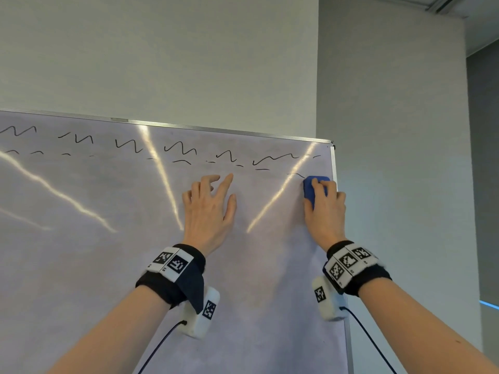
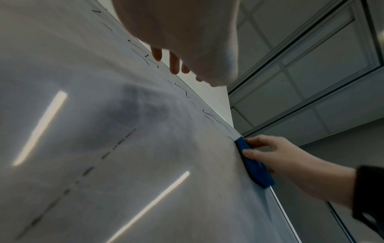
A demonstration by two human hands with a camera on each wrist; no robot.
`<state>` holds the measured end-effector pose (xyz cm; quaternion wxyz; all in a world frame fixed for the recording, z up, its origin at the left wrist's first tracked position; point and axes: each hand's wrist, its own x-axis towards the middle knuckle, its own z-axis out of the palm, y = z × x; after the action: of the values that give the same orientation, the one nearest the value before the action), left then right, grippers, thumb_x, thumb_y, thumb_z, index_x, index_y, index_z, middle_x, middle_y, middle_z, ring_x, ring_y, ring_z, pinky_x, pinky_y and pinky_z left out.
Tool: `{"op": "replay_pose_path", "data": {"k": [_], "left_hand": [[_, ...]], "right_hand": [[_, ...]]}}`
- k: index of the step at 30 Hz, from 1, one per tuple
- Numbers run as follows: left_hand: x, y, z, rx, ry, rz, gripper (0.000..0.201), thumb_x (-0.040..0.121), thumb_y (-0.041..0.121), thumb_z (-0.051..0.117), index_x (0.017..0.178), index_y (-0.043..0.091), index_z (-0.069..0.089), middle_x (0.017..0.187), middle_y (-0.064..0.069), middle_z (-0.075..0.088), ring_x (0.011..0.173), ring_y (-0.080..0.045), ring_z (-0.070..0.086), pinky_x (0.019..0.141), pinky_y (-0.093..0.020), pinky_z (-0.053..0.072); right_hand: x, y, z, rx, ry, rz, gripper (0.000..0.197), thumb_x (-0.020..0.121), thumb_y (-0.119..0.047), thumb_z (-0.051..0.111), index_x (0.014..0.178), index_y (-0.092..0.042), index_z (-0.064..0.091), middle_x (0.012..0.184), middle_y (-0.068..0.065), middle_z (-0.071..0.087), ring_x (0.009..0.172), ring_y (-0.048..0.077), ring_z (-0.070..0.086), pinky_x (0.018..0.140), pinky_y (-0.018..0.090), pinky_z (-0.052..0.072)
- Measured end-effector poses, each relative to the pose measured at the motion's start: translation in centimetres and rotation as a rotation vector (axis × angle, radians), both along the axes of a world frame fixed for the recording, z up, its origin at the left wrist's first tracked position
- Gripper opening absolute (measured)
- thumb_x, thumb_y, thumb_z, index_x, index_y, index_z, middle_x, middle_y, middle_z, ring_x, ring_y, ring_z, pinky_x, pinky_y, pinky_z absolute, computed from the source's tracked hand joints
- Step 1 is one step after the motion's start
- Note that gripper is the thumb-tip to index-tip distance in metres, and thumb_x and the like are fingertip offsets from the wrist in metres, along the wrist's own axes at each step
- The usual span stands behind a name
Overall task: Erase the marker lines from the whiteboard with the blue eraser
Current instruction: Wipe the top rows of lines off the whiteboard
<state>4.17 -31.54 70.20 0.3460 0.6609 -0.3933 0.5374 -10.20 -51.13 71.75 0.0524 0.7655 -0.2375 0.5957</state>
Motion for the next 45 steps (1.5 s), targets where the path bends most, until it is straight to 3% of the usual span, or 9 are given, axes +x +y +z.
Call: {"op": "replay_pose_path", "data": {"k": [5, 12, 18, 23, 28, 31, 37, 41, 45], "left_hand": [[0.3, 0.2, 0.6, -0.021, -0.003, 0.010, 0.053, 0.091, 0.041, 0.028, 0.135, 0.020, 0.050, 0.125, -0.006, 0.048, 0.101, -0.024, 0.048, 0.082, -0.038, 0.031], [-0.5, -1.2, 1.0, 0.013, 0.013, -0.002, 0.051, 0.092, 0.041, 0.028, 0.136, 0.024, 0.048, 0.127, -0.004, 0.046, 0.102, -0.024, 0.048, 0.085, -0.039, 0.033], [0.5, 1.1, 0.9, 0.004, -0.024, 0.007, 0.052, 0.093, 0.041, 0.029, 0.136, 0.021, 0.049, 0.126, -0.006, 0.047, 0.101, -0.024, 0.048, 0.084, -0.038, 0.032], [1.3, 2.9, 1.4, -0.037, -0.045, 0.029, 0.052, 0.092, 0.042, 0.029, 0.136, 0.022, 0.049, 0.126, -0.005, 0.046, 0.100, -0.022, 0.047, 0.084, -0.034, 0.026], [0.6, 1.9, 2.0, -0.024, -0.033, 0.020, 0.051, 0.091, 0.041, 0.031, 0.134, 0.022, 0.050, 0.125, -0.005, 0.048, 0.098, -0.023, 0.049, 0.084, -0.039, 0.032], [0.0, 1.4, 2.2, 0.004, -0.025, 0.008, 0.052, 0.091, 0.042, 0.029, 0.135, 0.022, 0.050, 0.125, -0.006, 0.048, 0.099, -0.023, 0.049, 0.084, -0.040, 0.034], [1.6, 3.8, 2.6, -0.026, -0.072, 0.048, 0.049, 0.092, 0.041, 0.031, 0.132, 0.023, 0.052, 0.123, -0.004, 0.049, 0.096, -0.023, 0.050, 0.081, -0.036, 0.028], [2.2, 5.1, 2.1, -0.029, -0.081, 0.074, 0.049, 0.092, 0.041, 0.032, 0.132, 0.022, 0.052, 0.123, -0.005, 0.049, 0.096, -0.022, 0.049, 0.082, -0.037, 0.030], [2.1, 4.3, 1.8, -0.026, -0.041, 0.075, 0.051, 0.091, 0.041, 0.030, 0.133, 0.023, 0.052, 0.124, -0.005, 0.049, 0.097, -0.024, 0.049, 0.081, -0.036, 0.028]], "right_hand": [[3.3, 3.2, 4.0, -0.081, 0.070, 0.036, 0.045, 0.092, -0.018, 0.051, 0.136, -0.011, 0.041, 0.135, 0.011, 0.040, 0.105, 0.037, 0.041, 0.082, 0.045, 0.040], [3.6, 3.5, 2.4, -0.275, 0.184, 0.128, 0.047, 0.088, -0.013, 0.058, 0.134, -0.012, 0.048, 0.133, 0.009, 0.048, 0.105, 0.038, 0.047, 0.083, 0.046, 0.044], [0.2, -1.3, 3.3, -0.017, 0.017, 0.048, 0.046, 0.091, -0.016, 0.055, 0.135, -0.010, 0.045, 0.135, 0.013, 0.043, 0.108, 0.040, 0.043, 0.087, 0.049, 0.041], [3.9, 3.2, 6.8, 0.000, 0.017, 0.001, 0.043, 0.093, -0.017, 0.049, 0.135, -0.012, 0.042, 0.137, 0.012, 0.038, 0.111, 0.038, 0.041, 0.085, 0.045, 0.038], [6.8, 6.9, 5.0, -0.205, 0.190, 0.069, 0.047, 0.094, -0.017, 0.048, 0.140, -0.017, 0.038, 0.141, 0.004, 0.037, 0.116, 0.032, 0.039, 0.088, 0.043, 0.037], [4.6, 4.4, 4.4, -0.255, 0.204, 0.129, 0.048, 0.089, -0.013, 0.057, 0.136, -0.014, 0.047, 0.137, 0.007, 0.046, 0.111, 0.036, 0.045, 0.087, 0.044, 0.041], [0.1, -1.8, 7.0, -0.020, 0.007, 0.000, 0.045, 0.090, -0.016, 0.056, 0.134, -0.013, 0.047, 0.136, 0.009, 0.045, 0.107, 0.040, 0.045, 0.085, 0.047, 0.042], [2.7, 1.4, 9.1, 0.081, -0.032, -0.054, 0.040, 0.091, -0.013, 0.050, 0.131, -0.015, 0.046, 0.135, 0.012, 0.040, 0.111, 0.040, 0.041, 0.085, 0.045, 0.038], [7.4, 7.3, 6.9, -0.114, 0.112, 0.050, 0.043, 0.093, -0.016, 0.049, 0.135, -0.019, 0.042, 0.138, 0.004, 0.039, 0.111, 0.033, 0.039, 0.085, 0.041, 0.036]]}}
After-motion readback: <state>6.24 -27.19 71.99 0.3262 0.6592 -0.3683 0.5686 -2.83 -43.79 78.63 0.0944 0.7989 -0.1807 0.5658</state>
